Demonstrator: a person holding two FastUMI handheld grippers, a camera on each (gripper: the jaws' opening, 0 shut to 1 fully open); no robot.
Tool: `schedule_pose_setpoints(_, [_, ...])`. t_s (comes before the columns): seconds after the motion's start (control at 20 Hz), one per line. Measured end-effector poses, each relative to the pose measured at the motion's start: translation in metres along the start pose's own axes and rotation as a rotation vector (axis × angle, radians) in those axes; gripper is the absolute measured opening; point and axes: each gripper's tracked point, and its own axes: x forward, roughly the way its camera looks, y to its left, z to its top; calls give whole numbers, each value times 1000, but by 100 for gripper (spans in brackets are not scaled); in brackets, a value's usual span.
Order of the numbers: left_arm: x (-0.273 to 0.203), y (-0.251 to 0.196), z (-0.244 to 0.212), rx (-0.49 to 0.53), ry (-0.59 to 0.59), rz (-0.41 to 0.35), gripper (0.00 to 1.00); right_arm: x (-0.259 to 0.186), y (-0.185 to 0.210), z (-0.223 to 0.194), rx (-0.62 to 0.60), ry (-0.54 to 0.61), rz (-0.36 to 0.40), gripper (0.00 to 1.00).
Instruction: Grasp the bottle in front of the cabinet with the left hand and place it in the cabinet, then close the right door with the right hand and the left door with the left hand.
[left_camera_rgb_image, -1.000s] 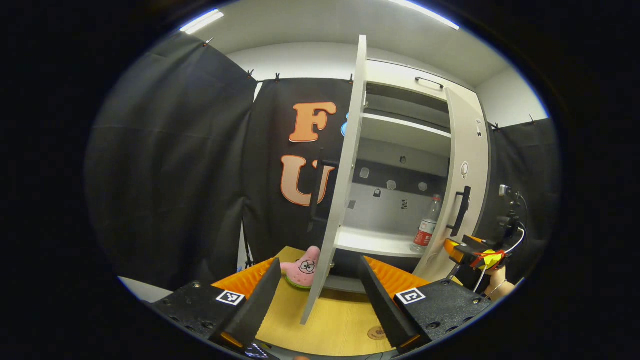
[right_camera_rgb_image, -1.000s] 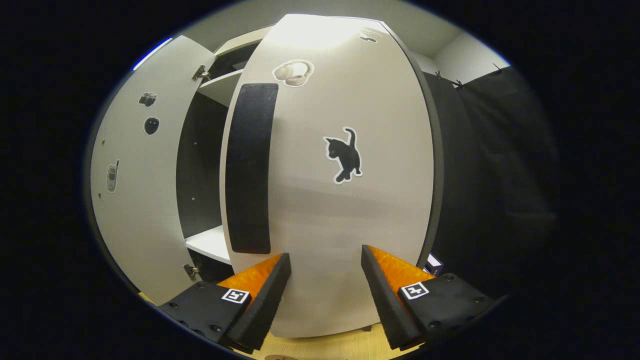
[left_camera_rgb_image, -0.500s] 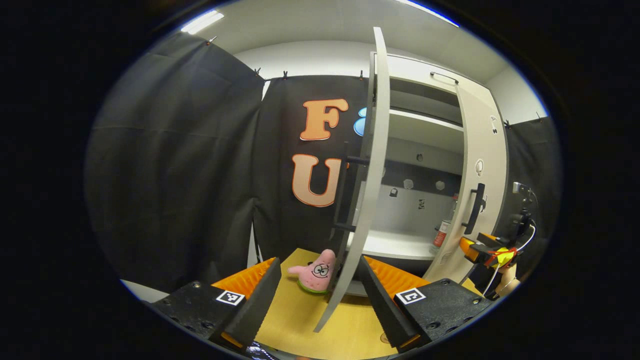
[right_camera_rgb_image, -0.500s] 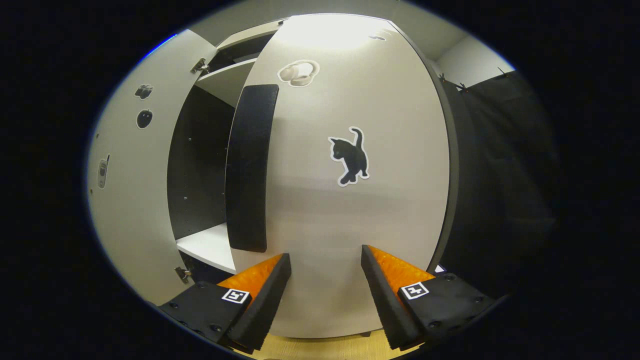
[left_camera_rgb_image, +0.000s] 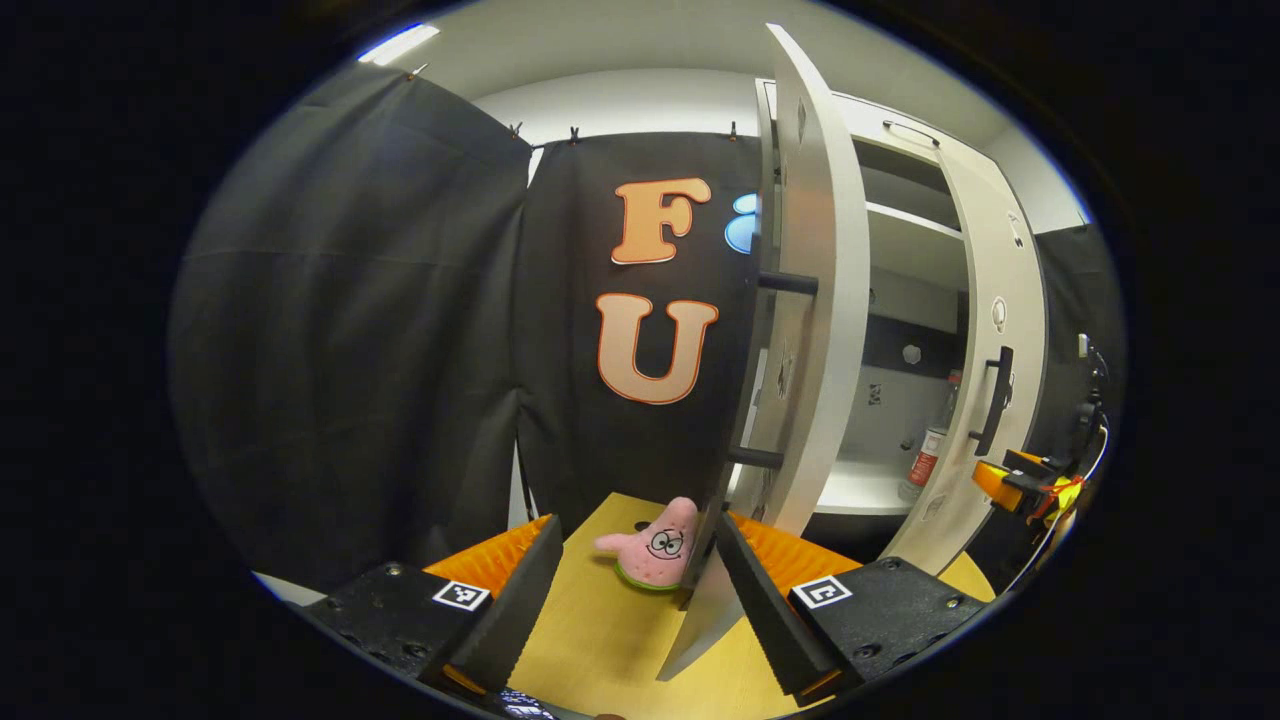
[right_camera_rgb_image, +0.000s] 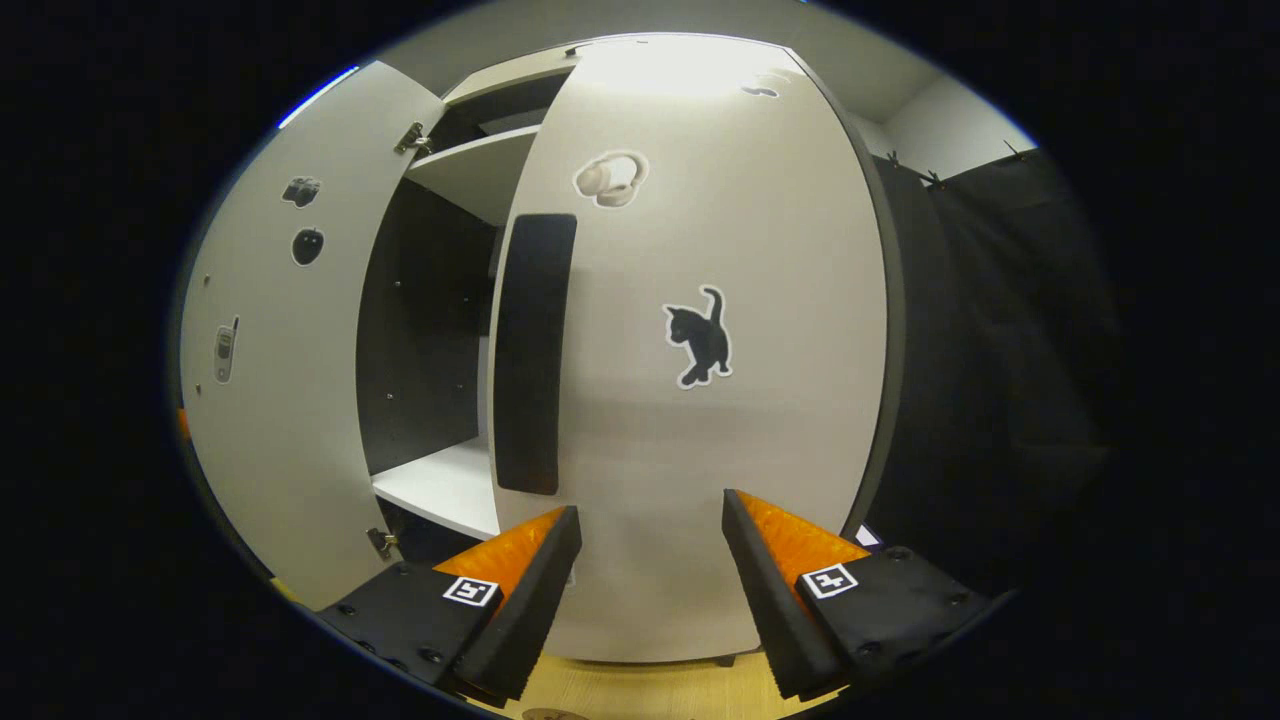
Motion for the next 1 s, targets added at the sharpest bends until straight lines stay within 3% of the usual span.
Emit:
schedule_pose_setpoints(0.4, [10, -19, 2, -3, 1, -93, 94, -95, -52, 39, -48, -75, -77, 94])
schedule_pose_setpoints(0.7, [2, -82, -12, -42, 35, -228, 94, -159, -90, 60, -40, -111, -131, 94])
schedule_pose_setpoints(1.0, [9, -130, -18, -49, 46, -275, 94, -200, -137, 65, -20, -116, -202, 94])
